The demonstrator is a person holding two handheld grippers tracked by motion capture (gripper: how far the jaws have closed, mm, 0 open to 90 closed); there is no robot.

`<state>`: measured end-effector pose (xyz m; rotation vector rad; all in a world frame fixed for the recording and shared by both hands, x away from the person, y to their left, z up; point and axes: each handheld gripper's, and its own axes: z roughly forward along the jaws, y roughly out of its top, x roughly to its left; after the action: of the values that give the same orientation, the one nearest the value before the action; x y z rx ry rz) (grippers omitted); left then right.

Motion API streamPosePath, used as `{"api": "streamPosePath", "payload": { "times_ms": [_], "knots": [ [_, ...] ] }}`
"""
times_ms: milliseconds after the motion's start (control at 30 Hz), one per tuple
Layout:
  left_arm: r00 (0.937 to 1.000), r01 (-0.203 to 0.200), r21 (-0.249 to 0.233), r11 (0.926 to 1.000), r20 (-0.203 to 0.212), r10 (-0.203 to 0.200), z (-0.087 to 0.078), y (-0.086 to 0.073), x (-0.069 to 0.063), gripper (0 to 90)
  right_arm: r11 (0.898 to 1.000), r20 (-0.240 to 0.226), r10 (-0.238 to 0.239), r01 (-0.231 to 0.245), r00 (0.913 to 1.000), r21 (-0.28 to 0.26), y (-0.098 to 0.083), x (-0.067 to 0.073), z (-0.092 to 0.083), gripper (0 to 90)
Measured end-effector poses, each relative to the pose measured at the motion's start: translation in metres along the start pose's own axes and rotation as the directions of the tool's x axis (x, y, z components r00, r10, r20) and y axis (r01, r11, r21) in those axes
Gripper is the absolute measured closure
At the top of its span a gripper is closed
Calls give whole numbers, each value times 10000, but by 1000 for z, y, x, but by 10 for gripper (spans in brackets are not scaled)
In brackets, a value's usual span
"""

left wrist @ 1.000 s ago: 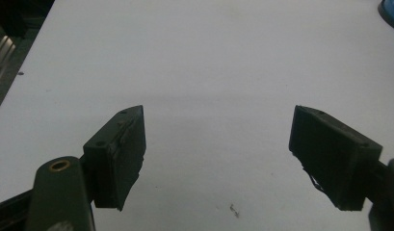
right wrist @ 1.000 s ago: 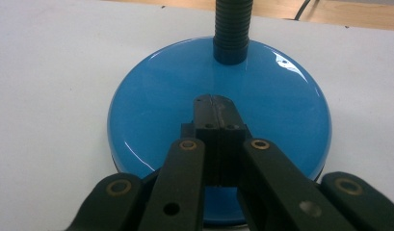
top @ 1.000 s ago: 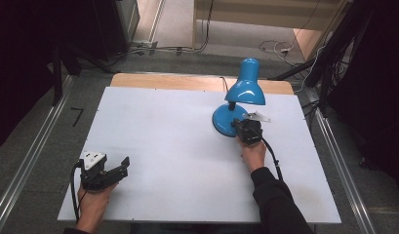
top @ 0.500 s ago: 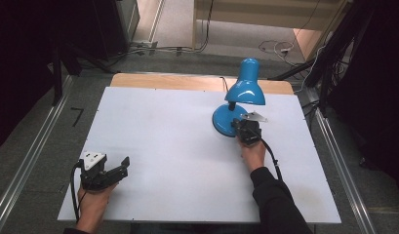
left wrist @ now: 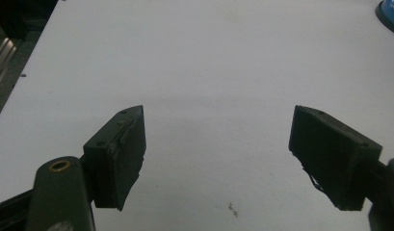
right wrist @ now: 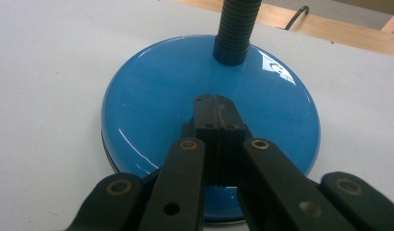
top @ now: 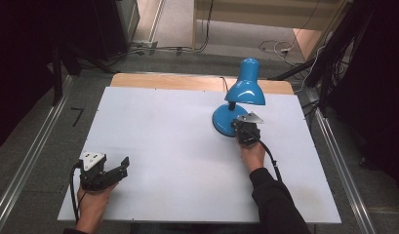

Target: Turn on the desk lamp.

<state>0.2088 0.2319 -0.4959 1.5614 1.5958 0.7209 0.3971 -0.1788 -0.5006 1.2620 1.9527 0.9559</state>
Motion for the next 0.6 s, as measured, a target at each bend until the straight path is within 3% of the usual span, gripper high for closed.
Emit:
{"api": "streamPosePath", "payload": {
  "times_ms": [233, 367, 400, 600],
  "knots": [
    [10000, -10, 10, 10000, -8, 10, -1, 0, 0, 216, 9993, 178, -378, 378, 9991, 11, 0, 2, -1, 879],
    [10000, -20, 12, 10000, -5, 20, -1, 0, -1, 216, 9963, 286, -856, 854, 9959, 91, -1, 6, -3, 880],
    [10000, -34, 3, 10000, 12, 34, -1, 0, -1, 216, 9981, 113, -587, 585, 9982, 186, 0, 4, -4, 880],
    [10000, 8, -9, 10000, 11, -8, -1, 0, 0, 216, 9993, -321, -93, 105, 9994, 352, 2, -3, -4, 879]
  ]
}}
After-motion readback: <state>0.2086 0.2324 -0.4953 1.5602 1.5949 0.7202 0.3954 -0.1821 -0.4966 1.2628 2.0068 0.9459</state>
